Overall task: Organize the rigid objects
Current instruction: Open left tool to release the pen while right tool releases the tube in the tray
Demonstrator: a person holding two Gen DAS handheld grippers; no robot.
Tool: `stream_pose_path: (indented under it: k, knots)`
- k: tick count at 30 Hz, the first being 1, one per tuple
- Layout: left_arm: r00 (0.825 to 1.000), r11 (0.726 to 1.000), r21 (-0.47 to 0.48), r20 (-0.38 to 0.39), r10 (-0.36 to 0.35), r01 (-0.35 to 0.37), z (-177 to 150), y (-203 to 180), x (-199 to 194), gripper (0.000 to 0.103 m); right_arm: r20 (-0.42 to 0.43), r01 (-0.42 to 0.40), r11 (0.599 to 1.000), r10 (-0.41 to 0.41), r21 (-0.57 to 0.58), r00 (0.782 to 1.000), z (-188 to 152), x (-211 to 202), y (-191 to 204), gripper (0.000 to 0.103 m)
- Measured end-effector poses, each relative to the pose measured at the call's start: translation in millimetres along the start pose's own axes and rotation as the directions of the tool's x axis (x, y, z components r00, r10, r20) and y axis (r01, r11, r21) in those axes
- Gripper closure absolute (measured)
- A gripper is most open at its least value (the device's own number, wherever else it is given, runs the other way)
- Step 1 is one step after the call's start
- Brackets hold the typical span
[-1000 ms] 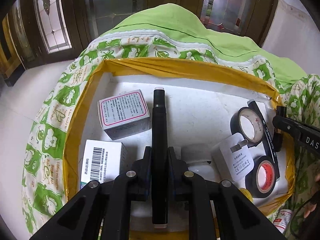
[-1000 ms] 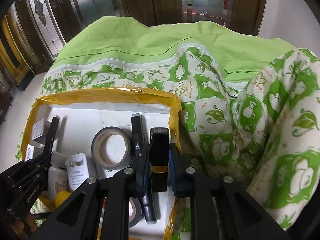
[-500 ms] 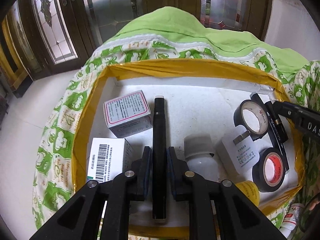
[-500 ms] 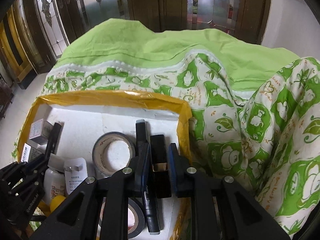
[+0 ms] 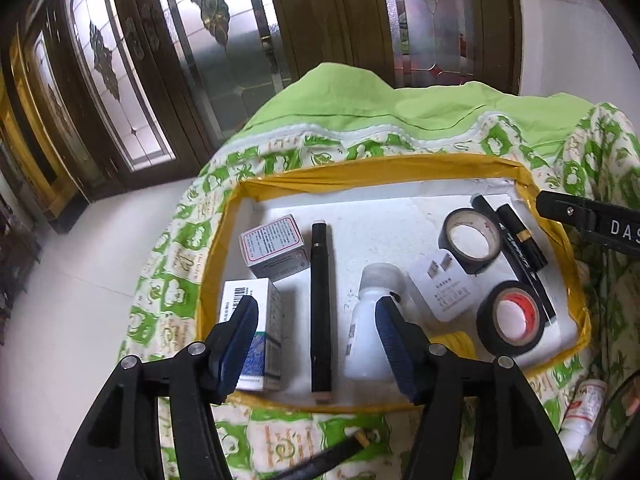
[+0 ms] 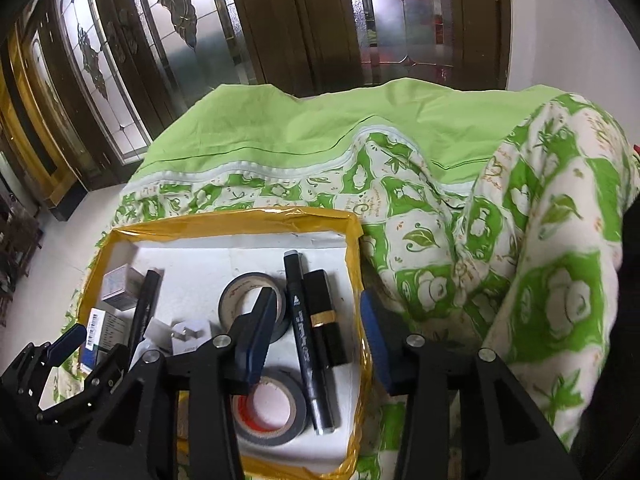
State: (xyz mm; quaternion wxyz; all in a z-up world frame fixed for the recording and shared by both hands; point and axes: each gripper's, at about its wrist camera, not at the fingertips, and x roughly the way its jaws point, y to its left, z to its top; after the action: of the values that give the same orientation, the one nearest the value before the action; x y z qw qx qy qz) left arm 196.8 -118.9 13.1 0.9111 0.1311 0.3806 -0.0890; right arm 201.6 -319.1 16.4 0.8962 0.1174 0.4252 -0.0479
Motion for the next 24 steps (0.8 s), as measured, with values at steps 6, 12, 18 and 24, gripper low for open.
stream_pose_path:
  k: [6, 12, 18, 24]
  knots:
    - [1.000, 1.000, 0.004, 0.002, -0.004, 0.004, -3.0, 1.0, -17.9, 0.033, 0.002, -0.024, 0.999, 0.024, 0.022, 1.000, -13.5, -13.9, -2.7, 0.052]
    - [0.997, 0.995, -0.081, -0.048, -0.062, 0.058, -31.4, 29.6, -40.2, 0.024, 0.002, -0.061, 0.998, 0.061, 0.020, 0.998, -29.5, -32.7, -1.9, 0.046]
    - [0.989, 0.995, -0.077, -0.128, -0.071, 0.061, -82.5, 54.4, -48.6, 0.016, -0.003, -0.108, 0.994, 0.108, 0.002, 0.994, -46.8, -49.8, 5.7, 0.039]
    - [0.982, 0.994, -0.072, -0.162, -0.094, 0.083, -101.3, 63.3, -46.8, 0.016, -0.040, -0.138, 0.989, 0.137, -0.044, 0.990, -66.3, -54.1, 20.1, 0.039]
